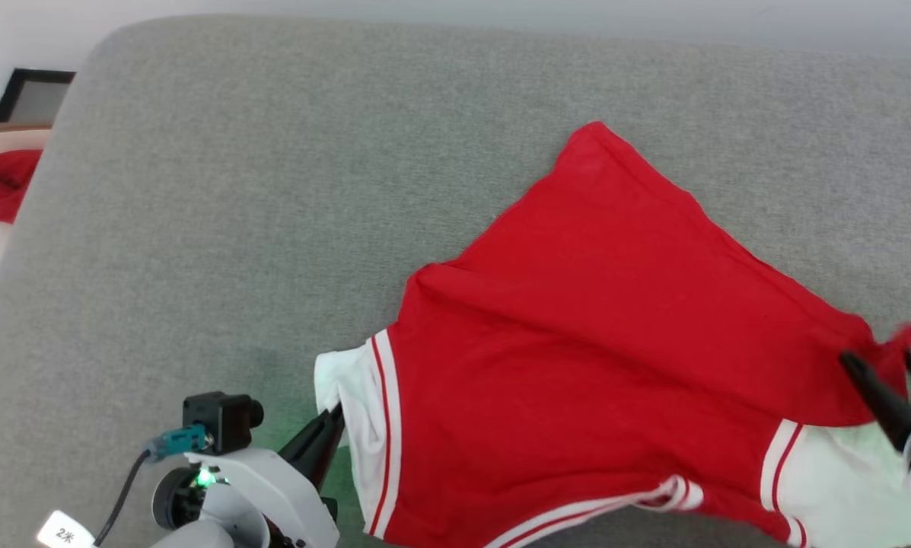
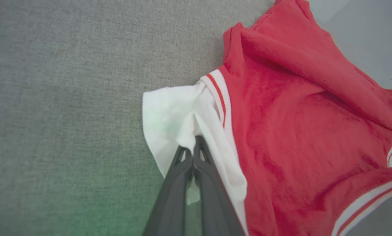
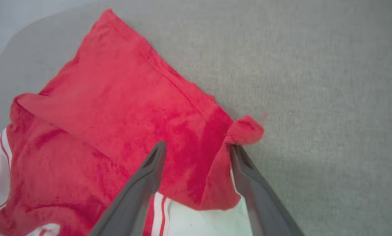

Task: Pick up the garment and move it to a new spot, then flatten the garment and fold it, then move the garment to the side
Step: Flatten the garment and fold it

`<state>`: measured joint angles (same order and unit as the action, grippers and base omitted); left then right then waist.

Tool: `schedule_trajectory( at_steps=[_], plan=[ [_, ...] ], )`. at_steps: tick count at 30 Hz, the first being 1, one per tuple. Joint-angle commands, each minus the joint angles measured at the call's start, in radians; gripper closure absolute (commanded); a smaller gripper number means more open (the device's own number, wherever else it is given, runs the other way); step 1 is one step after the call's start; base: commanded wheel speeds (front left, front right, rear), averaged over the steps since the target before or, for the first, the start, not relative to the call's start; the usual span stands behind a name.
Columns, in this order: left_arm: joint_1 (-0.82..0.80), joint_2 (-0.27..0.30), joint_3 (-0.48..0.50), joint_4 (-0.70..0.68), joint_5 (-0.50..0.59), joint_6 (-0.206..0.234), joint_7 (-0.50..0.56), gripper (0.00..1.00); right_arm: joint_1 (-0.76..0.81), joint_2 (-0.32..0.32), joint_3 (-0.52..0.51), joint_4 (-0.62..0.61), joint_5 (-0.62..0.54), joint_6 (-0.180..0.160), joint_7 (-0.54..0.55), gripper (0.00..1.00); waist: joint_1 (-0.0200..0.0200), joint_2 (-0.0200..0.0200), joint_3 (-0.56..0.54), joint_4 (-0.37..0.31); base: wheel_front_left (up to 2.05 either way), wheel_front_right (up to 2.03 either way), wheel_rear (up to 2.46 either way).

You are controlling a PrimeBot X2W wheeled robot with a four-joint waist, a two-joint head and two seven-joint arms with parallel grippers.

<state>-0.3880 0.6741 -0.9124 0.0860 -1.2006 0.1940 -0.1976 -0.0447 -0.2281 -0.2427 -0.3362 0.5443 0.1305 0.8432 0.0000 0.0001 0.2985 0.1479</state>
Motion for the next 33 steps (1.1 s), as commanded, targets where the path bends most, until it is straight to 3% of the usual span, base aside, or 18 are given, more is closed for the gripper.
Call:
schedule_trajectory(
  at_steps=[1, 6, 10, 18, 33],
  plan=[
    [0.01, -0.004, -0.001, -0.001, -0.002, 0.005, -0.003, 1.0, -0.054, -0.013, 0.018, -0.036, -0.001, 0.0, 0.003, 0.0, 0.0, -0.0001, -0.003, 0.015, 0.0, 0.0, 0.0],
    [0.0, -0.014, -0.007, -0.001, 0.006, -0.001, -0.003, 1.0, -0.166, -0.054, 0.081, -0.051, -0.012, 0.0, -0.035, 0.0, 0.0, -0.0001, 0.002, 0.043, 0.0, 0.0, 0.0],
    [-0.022, -0.038, -0.019, 0.006, 0.018, -0.013, 0.003, 1.0, -0.299, -0.131, 0.178, 0.027, -0.049, 0.0, -0.107, 0.0, 0.0, -0.0001, 0.015, 0.082, 0.0, 0.0, 0.0],
    [-0.078, -0.115, -0.056, 0.056, 0.046, -0.06, 0.016, 1.0, -0.552, -0.23, 0.387, 0.33, -0.037, 0.0, -0.209, 0.0, 0.0, -0.0001, 0.043, 0.186, 0.0, 0.0, 0.0],
    [-0.15, -0.263, -0.098, 0.209, 0.057, -0.169, 0.002, 1.0, -0.87, -0.335, 0.728, 0.808, 0.01, 0.0, -0.112, 0.0, 0.0, -0.0001, 0.097, 0.339, 0.0, 0.0, 0.0]
  ],
)
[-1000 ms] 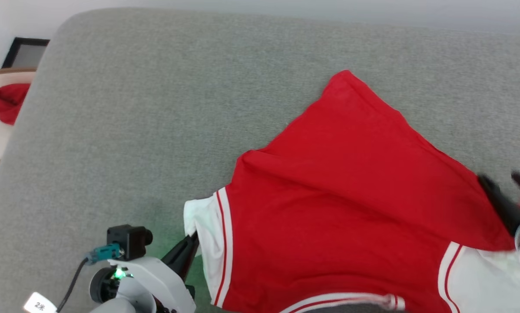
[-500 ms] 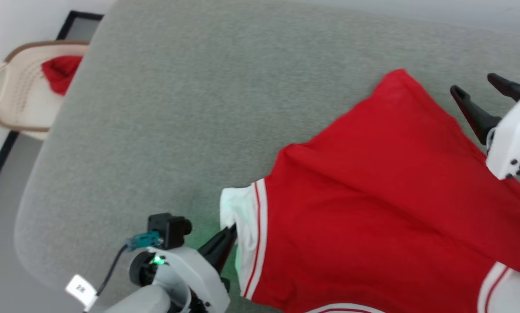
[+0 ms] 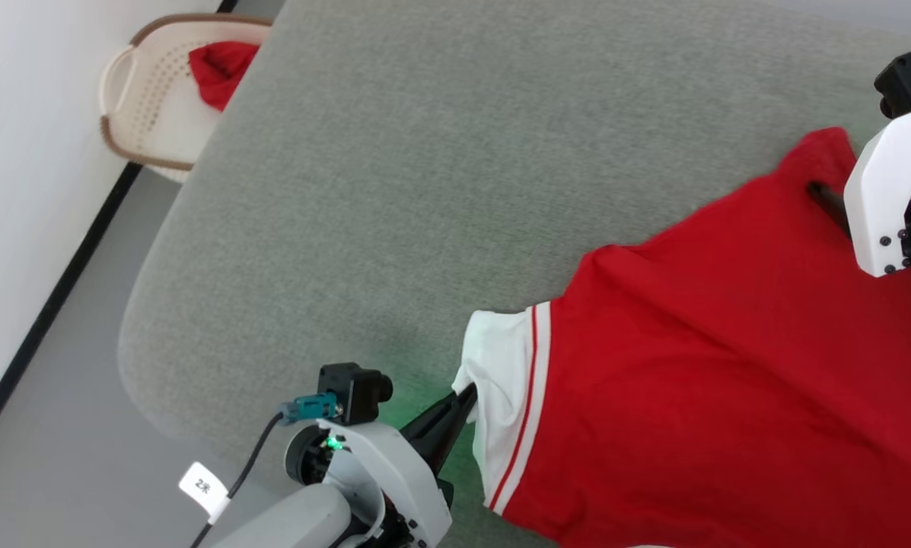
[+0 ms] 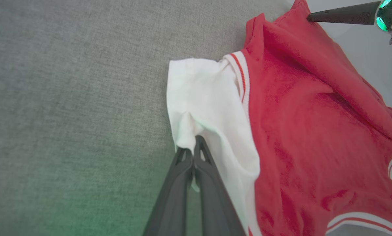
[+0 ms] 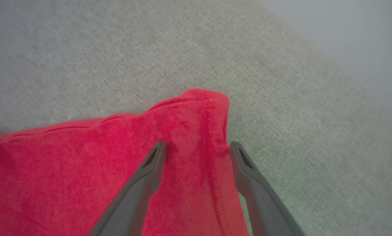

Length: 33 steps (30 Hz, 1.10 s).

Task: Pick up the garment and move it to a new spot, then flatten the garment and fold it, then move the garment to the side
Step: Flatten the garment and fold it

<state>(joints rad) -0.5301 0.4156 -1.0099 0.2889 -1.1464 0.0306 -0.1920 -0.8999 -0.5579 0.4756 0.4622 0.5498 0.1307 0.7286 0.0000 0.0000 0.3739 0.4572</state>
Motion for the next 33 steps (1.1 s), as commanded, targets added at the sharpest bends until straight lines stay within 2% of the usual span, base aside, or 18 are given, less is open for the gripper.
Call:
schedule_trajectory(
  at_steps=[1, 7, 8, 9, 16, 22, 25, 33],
  plan=[
    [-0.01, -0.011, -0.002, 0.015, 0.003, -0.013, -0.006, 1.0, -0.026, -0.006, 0.025, 0.037, 0.007, 0.0, 0.011, 0.0, 0.0, 0.0, 0.023, 0.035, 0.0, 0.0, 0.0],
    [-0.018, -0.037, -0.004, 0.062, 0.0, -0.039, -0.017, 1.0, -0.061, -0.005, 0.111, 0.181, 0.022, 0.0, 0.075, 0.0, 0.0, 0.0, 0.028, 0.054, 0.0, 0.0, 0.0],
    [-0.019, -0.041, -0.004, 0.067, 0.0, -0.041, -0.019, 1.0, -0.064, -0.002, 0.121, 0.203, 0.026, 0.0, 0.09, 0.32, 0.0, 0.0, 0.028, 0.056, 0.0, 0.0, 0.0],
    [-0.02, -0.044, -0.005, 0.073, 0.0, -0.045, -0.021, 1.0, -0.07, 0.001, 0.127, 0.221, 0.031, 0.0, 0.101, 1.0, 0.0, 0.0, 0.029, 0.058, 0.0, 0.0, 0.0],
    [-0.02, -0.052, -0.001, 0.106, -0.005, -0.06, -0.026, 1.0, -0.123, 0.007, 0.159, 0.276, 0.052, -0.001, 0.114, 1.0, 0.0, 0.0, 0.026, 0.052, 0.0, 0.0, 0.0],
    [-0.012, -0.03, 0.009, 0.104, -0.025, -0.068, -0.008, 1.0, -0.183, 0.015, 0.16, 0.285, 0.08, -0.001, 0.077, 1.0, 0.0, 0.0, 0.009, 0.02, 0.0, 0.0, 0.0],
    [-0.031, 0.007, 0.022, 0.074, -0.044, -0.072, 0.025, 1.0, -0.213, 0.025, 0.161, 0.274, 0.094, 0.0, 0.054, 1.0, 0.0, 0.0, -0.001, -0.002, 0.0, 0.0, 0.0],
    [-0.151, 0.178, 0.065, -0.082, -0.017, -0.006, 0.145, 1.0, -0.289, 0.041, 0.138, 0.245, 0.13, 0.0, -0.035, 1.0, 0.0, 0.0, -0.046, -0.07, 0.0, 0.0, 0.0]
  ],
)
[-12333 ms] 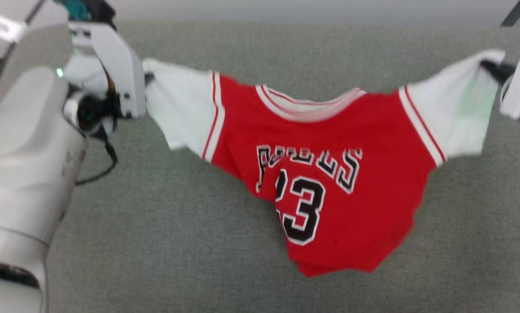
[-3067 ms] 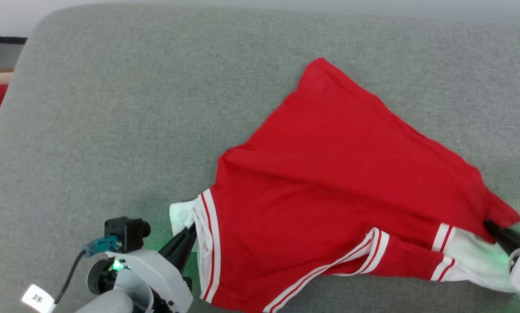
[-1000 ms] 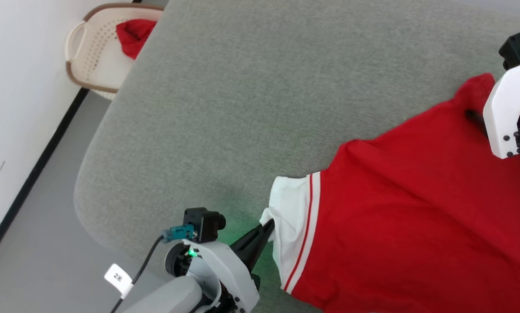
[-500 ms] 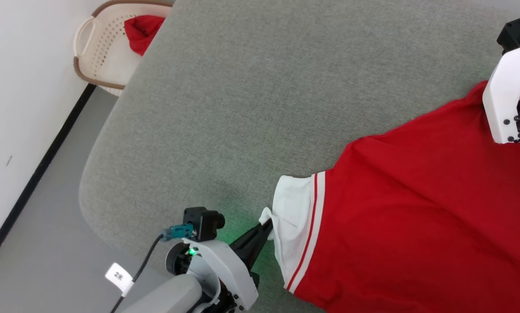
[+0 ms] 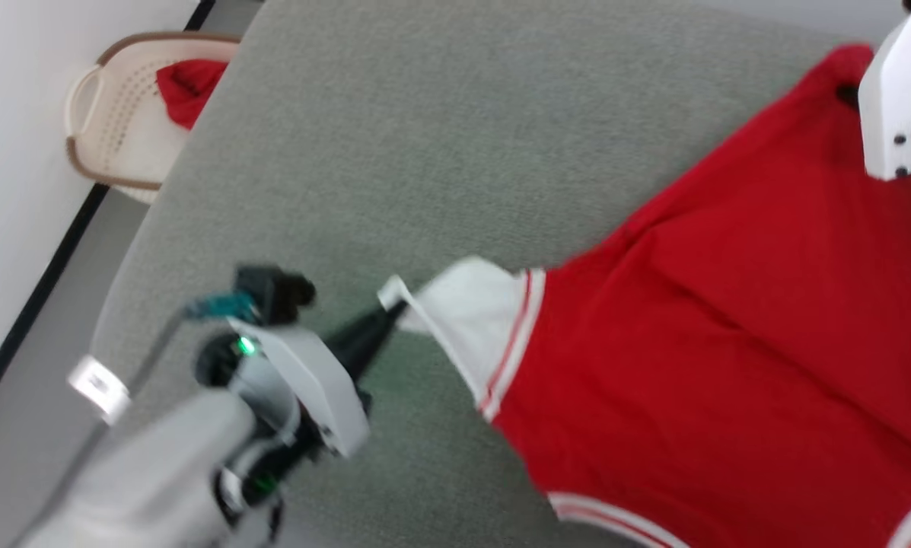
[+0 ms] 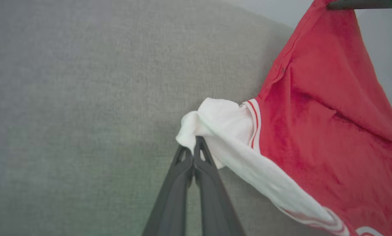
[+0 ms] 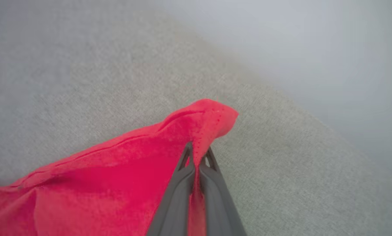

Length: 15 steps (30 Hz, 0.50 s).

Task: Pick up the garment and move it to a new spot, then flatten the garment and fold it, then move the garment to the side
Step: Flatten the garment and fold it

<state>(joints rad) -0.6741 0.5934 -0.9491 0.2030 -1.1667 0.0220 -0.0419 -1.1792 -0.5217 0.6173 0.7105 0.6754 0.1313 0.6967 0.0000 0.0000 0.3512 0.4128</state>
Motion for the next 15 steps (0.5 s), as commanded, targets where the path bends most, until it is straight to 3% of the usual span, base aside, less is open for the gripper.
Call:
schedule_trajectory(
  at_steps=[1, 8, 15],
  plan=[
    [-0.028, 0.024, 0.012, -0.018, 0.009, 0.014, 0.015, 1.0, -0.02, 0.009, -0.005, -0.007, 0.003, -0.001, -0.018, 1.0, 0.0, 0.0, -0.03, -0.036, 0.0, 0.0, 0.0],
    [-0.215, 0.162, 0.063, -0.114, 0.045, 0.064, 0.171, 1.0, -0.087, 0.051, -0.029, -0.036, -0.003, -0.001, -0.135, 1.0, 0.0, 0.0, -0.088, -0.113, 0.0, 0.0, 0.0],
    [-0.45, 0.17, 0.093, -0.031, 0.088, 0.013, 0.279, 1.0, -0.156, 0.087, -0.067, -0.044, -0.043, -0.001, -0.252, 1.0, 0.0, 0.0, -0.135, -0.188, 0.0, 0.0, 0.0]
  ],
)
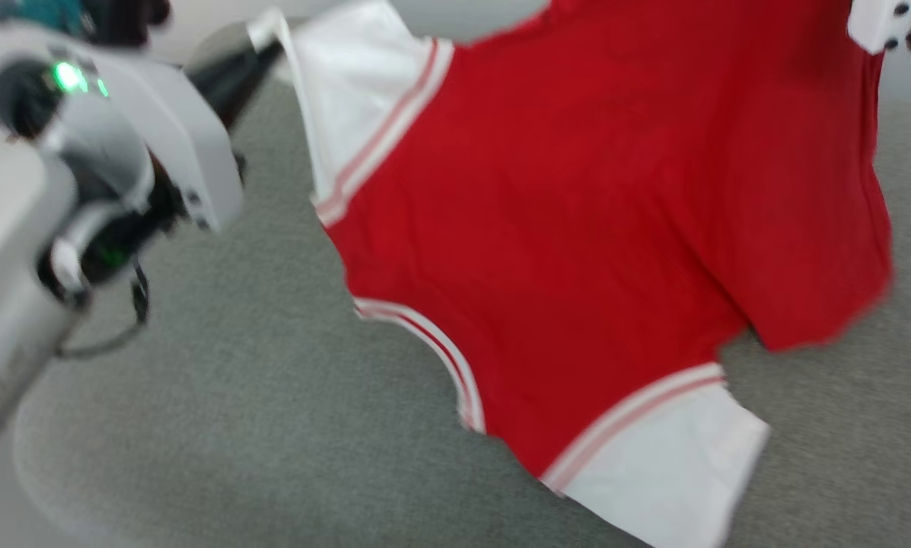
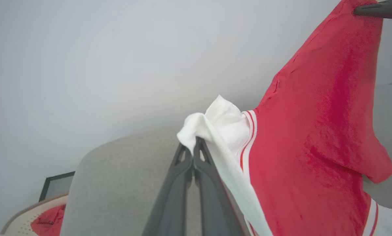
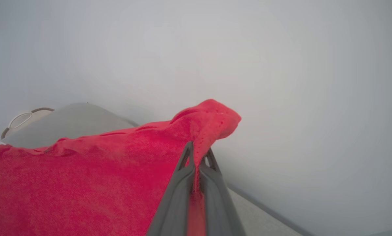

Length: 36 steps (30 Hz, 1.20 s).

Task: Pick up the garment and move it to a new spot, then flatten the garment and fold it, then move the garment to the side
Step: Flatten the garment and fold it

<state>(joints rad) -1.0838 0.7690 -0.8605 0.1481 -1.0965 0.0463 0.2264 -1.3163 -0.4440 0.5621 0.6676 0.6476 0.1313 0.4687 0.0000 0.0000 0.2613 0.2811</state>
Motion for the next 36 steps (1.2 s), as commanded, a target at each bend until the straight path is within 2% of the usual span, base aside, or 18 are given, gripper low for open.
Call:
schedule_trajectory(
  at_steps=[1, 10, 22, 26, 32, 36],
  plan=[
    [-0.072, -0.013, 0.006, 0.05, 0.02, -0.022, 0.025, 1.0, -0.027, 0.015, -0.023, 0.005, -0.024, -0.001, -0.041, 1.0, 0.0, 0.0, -0.052, -0.066, 0.0, 0.0, 0.0],
    [-0.312, -0.084, 0.022, 0.286, 0.075, -0.09, 0.048, 1.0, -0.104, 0.068, -0.086, 0.064, -0.104, -0.001, -0.173, 1.0, 0.0, 0.0, -0.075, -0.147, 0.0, 0.0, 0.0],
    [-0.591, -0.226, 0.059, 0.625, 0.149, -0.067, -0.073, 1.0, -0.235, 0.167, -0.13, 0.21, -0.228, -0.001, -0.36, 1.0, 0.0, 0.0, -0.086, -0.231, 0.0, 0.0, 0.0],
    [-0.666, -0.267, 0.06, 0.709, 0.173, -0.075, -0.132, 1.0, -0.279, 0.205, -0.144, 0.274, -0.263, -0.001, -0.418, 1.0, 0.0, 0.0, -0.086, -0.254, 0.0, 0.0, 0.0],
    [-0.753, -0.301, 0.072, 0.811, 0.184, -0.094, -0.191, 1.0, -0.337, 0.249, -0.143, 0.345, -0.277, -0.001, -0.473, 1.0, 0.0, 0.0, -0.062, -0.287, 0.0, 0.0, 0.0],
    [-0.812, -0.308, 0.089, 0.86, 0.182, -0.103, -0.237, 1.0, -0.38, 0.256, -0.135, 0.368, -0.277, -0.001, -0.503, 1.0, 0.0, 0.0, -0.021, -0.305, 0.0, 0.0, 0.0]
  ],
)
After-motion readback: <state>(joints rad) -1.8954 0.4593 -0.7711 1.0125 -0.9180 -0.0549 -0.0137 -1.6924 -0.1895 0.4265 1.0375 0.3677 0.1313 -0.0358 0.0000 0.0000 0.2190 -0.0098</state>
